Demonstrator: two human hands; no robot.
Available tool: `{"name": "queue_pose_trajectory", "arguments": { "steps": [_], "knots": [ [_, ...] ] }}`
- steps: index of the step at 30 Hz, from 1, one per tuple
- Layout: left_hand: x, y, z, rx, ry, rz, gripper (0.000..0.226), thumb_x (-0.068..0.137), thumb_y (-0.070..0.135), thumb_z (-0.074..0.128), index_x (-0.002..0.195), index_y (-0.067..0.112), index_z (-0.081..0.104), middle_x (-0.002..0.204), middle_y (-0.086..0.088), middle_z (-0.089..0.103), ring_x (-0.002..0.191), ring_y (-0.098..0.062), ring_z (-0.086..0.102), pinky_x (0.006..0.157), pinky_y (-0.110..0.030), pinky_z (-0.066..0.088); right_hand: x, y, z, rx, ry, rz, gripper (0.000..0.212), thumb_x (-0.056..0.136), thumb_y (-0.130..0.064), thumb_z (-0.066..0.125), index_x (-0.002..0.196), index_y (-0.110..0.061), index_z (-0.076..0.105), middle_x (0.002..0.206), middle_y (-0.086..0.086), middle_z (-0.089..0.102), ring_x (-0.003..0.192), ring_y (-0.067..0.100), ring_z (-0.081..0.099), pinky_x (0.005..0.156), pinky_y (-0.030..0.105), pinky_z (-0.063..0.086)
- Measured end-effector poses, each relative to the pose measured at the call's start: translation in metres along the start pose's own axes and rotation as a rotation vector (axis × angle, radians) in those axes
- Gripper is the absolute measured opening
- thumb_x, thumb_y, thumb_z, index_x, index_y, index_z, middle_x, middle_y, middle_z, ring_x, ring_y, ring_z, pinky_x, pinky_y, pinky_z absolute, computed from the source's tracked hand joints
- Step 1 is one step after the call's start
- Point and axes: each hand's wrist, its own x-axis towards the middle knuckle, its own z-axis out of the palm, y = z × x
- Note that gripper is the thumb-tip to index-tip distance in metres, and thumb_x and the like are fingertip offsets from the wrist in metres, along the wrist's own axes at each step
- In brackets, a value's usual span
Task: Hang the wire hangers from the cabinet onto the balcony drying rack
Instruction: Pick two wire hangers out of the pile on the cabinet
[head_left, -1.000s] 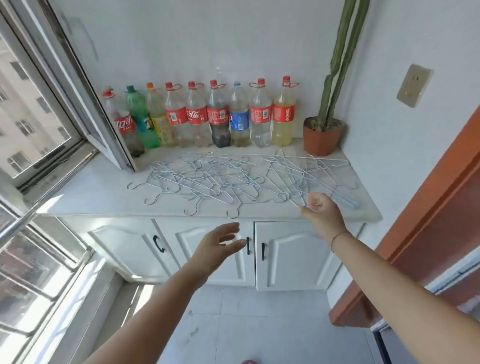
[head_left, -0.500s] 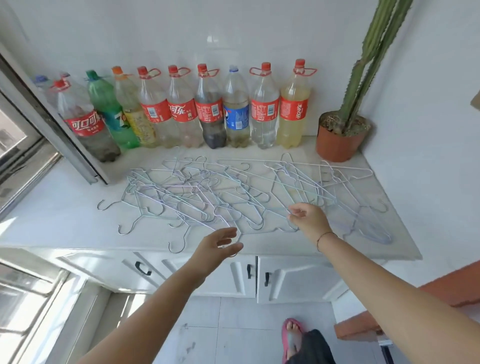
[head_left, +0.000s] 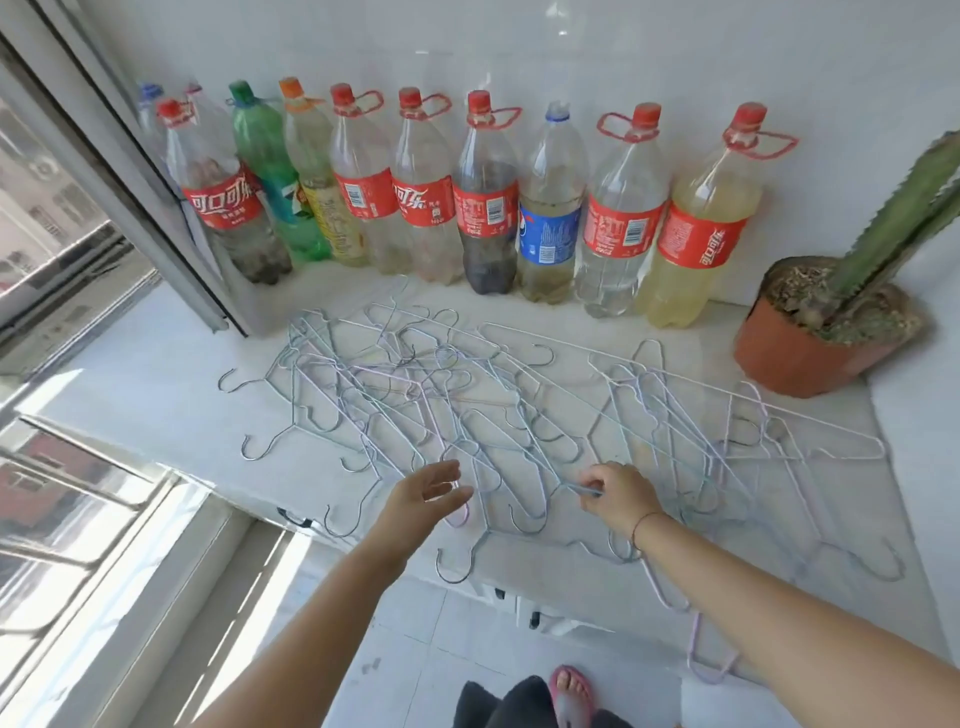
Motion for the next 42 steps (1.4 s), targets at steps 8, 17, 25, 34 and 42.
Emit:
{"name": "queue_pose_trajectory", "arguments": {
  "steps": [8, 17, 25, 34, 42],
  "knots": [
    [0.019, -0.001, -0.017, -0.015, 0.086, -0.070, 0.043, 0.079, 0.025, 0.074, 0.119, 0.019, 0.060, 0.118, 0.004, 0.065, 0.109, -0.009, 0.060, 0.086, -0.019, 0.042, 0.011, -0.009, -0.018, 0.383, 0.149, -0.046, 0.009, 0.076, -0.006, 0.067, 0.081, -0.013, 0.070, 0.071, -0.003, 0.063, 0.069, 0.014, 0.057, 0.063, 0.012, 0.042],
    [0.074, 0.020, -0.037, -0.004, 0.143, -0.108, 0.036, 0.084, 0.019, 0.068, 0.118, 0.010, 0.060, 0.111, -0.006, 0.062, 0.099, -0.019, 0.057, 0.087, -0.029, 0.041, 0.025, -0.051, -0.060, 0.850, 0.225, -0.081, 0.010, 0.081, -0.004, 0.065, 0.091, -0.005, 0.067, 0.075, 0.001, 0.064, 0.061, -0.003, 0.057, 0.059, 0.005, 0.043],
    [0.133, 0.021, -0.048, -0.118, 0.147, -0.195, 0.045, 0.071, 0.030, 0.074, 0.107, 0.006, 0.063, 0.100, -0.023, 0.062, 0.074, -0.017, 0.047, 0.080, -0.032, 0.040, 0.021, -0.079, -0.053, 1.089, 0.195, -0.016, 0.008, 0.082, -0.003, 0.063, 0.084, -0.008, 0.069, 0.063, 0.004, 0.058, 0.051, 0.005, 0.047, 0.054, 0.013, 0.039],
    [0.138, 0.039, -0.061, -0.498, 0.100, -0.250, 0.042, 0.084, 0.013, 0.067, 0.123, 0.006, 0.053, 0.082, -0.003, 0.060, 0.078, -0.017, 0.059, 0.068, -0.026, 0.045, 0.023, -0.091, -0.046, 1.119, 0.240, 0.024, 0.011, 0.081, -0.005, 0.064, 0.078, -0.015, 0.068, 0.065, 0.005, 0.059, 0.065, 0.017, 0.046, 0.063, 0.026, 0.038],
    [0.103, 0.075, -0.093, -0.670, 0.055, -0.079, 0.008, 0.087, 0.013, 0.061, 0.095, 0.013, 0.060, 0.086, -0.002, 0.065, 0.085, -0.017, 0.062, 0.077, -0.027, 0.047, 0.029, -0.121, -0.044, 1.192, 0.215, -0.046, 0.011, 0.082, -0.004, 0.062, 0.080, -0.013, 0.068, 0.057, -0.002, 0.059, 0.055, 0.012, 0.044, 0.058, 0.024, 0.034]
  ]
}}
